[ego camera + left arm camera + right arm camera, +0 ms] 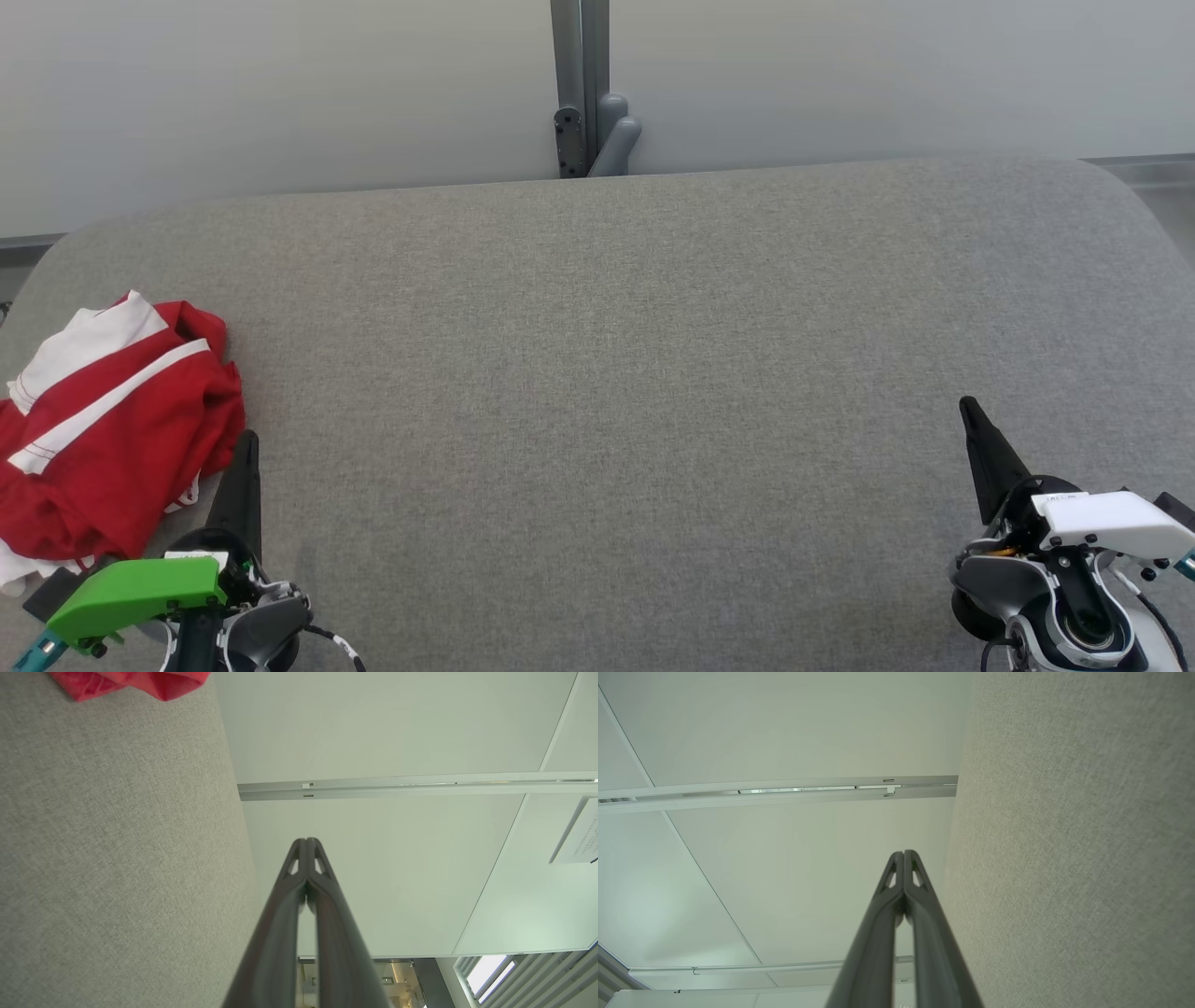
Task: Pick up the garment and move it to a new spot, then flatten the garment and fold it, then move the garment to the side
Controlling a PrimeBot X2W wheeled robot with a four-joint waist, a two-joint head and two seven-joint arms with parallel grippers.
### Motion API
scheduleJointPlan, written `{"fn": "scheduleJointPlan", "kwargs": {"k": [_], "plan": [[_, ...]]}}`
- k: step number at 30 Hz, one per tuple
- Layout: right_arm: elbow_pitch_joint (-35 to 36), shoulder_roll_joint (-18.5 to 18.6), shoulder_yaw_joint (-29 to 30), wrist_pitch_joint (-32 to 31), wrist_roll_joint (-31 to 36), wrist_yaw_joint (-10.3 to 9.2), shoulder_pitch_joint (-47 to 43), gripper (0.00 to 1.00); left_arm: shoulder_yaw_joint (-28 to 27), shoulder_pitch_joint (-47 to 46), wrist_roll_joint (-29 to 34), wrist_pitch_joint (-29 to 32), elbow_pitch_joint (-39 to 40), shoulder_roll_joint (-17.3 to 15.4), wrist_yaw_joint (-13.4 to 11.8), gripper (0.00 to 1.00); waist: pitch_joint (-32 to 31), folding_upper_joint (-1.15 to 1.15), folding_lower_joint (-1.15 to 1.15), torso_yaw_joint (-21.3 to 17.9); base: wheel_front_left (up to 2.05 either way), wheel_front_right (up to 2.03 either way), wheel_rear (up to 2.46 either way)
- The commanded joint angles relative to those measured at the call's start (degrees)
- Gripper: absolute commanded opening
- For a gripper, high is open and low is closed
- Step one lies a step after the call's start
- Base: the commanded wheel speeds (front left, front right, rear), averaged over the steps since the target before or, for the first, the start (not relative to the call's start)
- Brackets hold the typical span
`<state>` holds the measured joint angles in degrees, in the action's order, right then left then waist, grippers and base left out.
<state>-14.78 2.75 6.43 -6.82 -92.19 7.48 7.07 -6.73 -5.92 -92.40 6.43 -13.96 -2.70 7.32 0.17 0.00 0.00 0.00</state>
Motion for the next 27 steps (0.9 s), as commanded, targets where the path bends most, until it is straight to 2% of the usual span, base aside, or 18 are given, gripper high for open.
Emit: {"fn": "scheduleJointPlan", "kwargs": {"k": [1, 27], "plan": [[0.18, 0.25, 0.05, -0.1, -0.32, 0.02, -0.23, 0.0, -0.06, -0.58, -0.01, -0.07, 0.06, -0.36, 0.35, 0.0, 0.0, 0.0, 0.0, 0.0, 0.0, 0.0, 0.0], [0.18, 0.25, 0.06, -0.1, -0.32, 0.02, -0.23, 0.0, -0.06, -0.58, 0.0, -0.07, 0.08, -0.36, 0.35, 0.0, 0.0, 0.0, 0.0, 0.0, 0.0, 0.0, 0.0]]}}
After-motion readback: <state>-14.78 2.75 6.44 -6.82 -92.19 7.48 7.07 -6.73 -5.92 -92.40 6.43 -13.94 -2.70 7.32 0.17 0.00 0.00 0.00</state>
